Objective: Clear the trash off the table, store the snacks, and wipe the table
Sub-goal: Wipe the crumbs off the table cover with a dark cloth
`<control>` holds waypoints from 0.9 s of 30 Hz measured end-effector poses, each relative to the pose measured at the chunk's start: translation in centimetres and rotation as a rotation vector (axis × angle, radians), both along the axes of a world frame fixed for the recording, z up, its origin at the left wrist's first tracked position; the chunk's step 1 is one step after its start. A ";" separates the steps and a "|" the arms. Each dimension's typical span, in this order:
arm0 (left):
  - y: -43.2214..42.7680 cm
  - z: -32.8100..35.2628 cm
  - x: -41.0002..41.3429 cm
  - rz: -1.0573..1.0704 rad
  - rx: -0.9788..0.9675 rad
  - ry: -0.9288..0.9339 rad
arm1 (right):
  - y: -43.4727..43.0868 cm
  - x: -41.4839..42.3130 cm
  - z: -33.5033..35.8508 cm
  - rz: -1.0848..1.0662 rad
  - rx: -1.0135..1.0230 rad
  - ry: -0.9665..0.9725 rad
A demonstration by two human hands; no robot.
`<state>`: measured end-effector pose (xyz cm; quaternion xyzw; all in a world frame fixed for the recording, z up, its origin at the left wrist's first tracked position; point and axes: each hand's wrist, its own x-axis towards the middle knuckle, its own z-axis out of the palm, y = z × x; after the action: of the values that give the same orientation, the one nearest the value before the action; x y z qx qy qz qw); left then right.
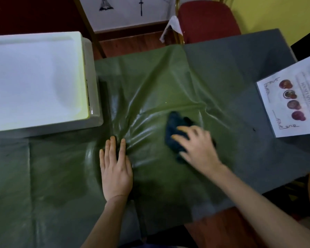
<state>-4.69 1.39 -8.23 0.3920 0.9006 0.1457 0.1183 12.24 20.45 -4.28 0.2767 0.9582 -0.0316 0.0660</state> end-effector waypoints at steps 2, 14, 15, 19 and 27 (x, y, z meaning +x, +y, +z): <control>-0.2 -0.3 0.0 0.005 0.006 0.013 | 3.2 2.7 0.4 -0.183 0.023 -0.028; -0.6 0.2 -0.7 -0.037 -0.017 -0.069 | -5.8 9.6 3.5 -0.711 -0.208 0.399; -0.5 0.0 -0.9 -0.034 -0.006 -0.088 | -6.5 9.2 3.6 -0.792 -0.312 0.487; -0.6 1.1 -1.5 0.010 0.077 -0.215 | -9.7 8.5 6.8 -1.236 -0.788 0.916; 0.2 4.8 -0.7 0.014 0.144 -0.249 | -12.8 9.8 8.8 -1.491 -1.032 1.292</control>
<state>-5.34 1.61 -3.41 0.3721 0.8688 0.2585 0.1998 22.01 7.65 4.48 0.6540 0.2781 -0.5960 -0.3737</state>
